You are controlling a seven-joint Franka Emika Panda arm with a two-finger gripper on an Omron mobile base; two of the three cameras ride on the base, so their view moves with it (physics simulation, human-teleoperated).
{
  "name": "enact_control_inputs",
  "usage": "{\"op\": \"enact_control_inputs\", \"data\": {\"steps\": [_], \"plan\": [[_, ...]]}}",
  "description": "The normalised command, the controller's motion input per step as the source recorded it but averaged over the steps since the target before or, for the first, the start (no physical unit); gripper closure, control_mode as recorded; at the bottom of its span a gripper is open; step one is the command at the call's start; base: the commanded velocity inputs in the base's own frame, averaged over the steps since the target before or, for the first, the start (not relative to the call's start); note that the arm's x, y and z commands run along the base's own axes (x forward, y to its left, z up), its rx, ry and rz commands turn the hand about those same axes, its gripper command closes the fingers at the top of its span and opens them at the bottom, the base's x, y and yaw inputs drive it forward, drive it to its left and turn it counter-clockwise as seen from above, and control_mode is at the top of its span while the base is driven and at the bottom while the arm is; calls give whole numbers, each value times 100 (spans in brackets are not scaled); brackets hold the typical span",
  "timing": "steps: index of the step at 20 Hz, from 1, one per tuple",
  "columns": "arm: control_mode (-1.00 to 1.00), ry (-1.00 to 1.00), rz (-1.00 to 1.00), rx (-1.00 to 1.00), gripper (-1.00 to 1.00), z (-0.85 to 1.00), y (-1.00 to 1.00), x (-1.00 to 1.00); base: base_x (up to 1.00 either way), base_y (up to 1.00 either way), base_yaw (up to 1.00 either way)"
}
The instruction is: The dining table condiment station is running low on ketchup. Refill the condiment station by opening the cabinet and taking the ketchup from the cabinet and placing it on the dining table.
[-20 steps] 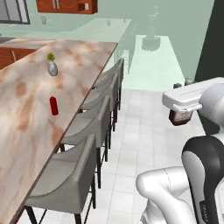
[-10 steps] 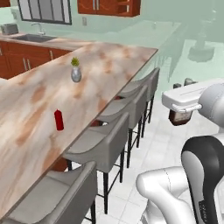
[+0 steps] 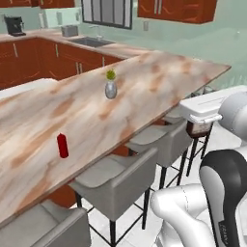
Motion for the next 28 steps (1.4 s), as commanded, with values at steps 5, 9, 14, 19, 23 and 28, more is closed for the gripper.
{"op": "enact_control_inputs", "data": {"steps": [5,9,14,19,23,28], "plan": [[100,0,0,0,100,0,0,0,51,-36,63],[100,0,0,0,100,0,0,0,18,-19,65],[100,0,0,0,100,0,0,0,41,-47,60],[100,0,0,0,100,0,0,0,47,-72,50],[-100,7,20,5,100,-17,-43,27,19,-39,20],[-100,11,37,8,100,-44,-55,97,0,0,0]]}}
